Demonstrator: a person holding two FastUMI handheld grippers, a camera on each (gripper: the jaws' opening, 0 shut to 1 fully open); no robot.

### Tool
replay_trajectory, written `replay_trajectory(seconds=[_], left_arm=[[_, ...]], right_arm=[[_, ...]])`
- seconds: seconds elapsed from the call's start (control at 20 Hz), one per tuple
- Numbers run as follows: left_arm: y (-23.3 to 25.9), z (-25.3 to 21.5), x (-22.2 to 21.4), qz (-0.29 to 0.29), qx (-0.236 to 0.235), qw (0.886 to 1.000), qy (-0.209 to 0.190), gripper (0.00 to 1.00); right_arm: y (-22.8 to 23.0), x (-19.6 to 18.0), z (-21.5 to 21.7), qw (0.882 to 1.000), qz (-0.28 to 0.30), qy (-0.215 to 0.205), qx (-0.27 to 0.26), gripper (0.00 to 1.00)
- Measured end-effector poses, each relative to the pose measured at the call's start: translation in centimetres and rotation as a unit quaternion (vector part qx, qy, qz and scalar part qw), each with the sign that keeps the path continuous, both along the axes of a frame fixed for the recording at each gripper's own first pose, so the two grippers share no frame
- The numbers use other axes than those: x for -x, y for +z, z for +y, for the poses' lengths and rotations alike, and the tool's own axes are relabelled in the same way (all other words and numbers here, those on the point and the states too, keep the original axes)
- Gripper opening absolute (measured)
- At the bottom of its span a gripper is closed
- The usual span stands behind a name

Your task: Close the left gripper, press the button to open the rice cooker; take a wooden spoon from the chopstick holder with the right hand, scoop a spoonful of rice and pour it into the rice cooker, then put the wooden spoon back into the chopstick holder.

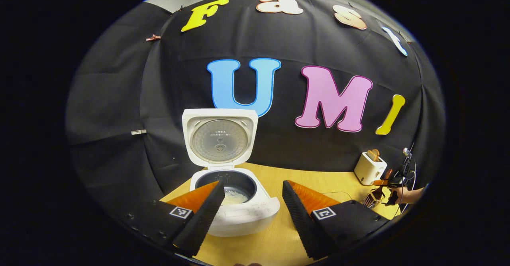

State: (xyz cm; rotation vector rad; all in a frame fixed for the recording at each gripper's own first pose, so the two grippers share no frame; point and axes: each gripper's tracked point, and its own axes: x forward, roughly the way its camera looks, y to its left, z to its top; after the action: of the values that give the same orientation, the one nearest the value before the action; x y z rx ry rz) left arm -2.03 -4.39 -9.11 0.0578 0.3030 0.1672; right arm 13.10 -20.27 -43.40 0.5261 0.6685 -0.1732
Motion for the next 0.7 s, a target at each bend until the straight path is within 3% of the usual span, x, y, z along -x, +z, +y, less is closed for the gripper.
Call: replay_trajectory(seconds=[0.5,0.7], left_arm=[[1.2,1.2,0.8,-0.027,0.016,0.999,-0.012,0.94],[2.0,2.3,1.1,-0.042,0.017,0.999,-0.022,0.94]], right_arm=[[9.6,0.1,-1.6,0.997,-0.069,-0.019,0.042,0.2],[15.4,-0.3,1.7,0.993,-0.113,-0.004,0.04,0.2]])
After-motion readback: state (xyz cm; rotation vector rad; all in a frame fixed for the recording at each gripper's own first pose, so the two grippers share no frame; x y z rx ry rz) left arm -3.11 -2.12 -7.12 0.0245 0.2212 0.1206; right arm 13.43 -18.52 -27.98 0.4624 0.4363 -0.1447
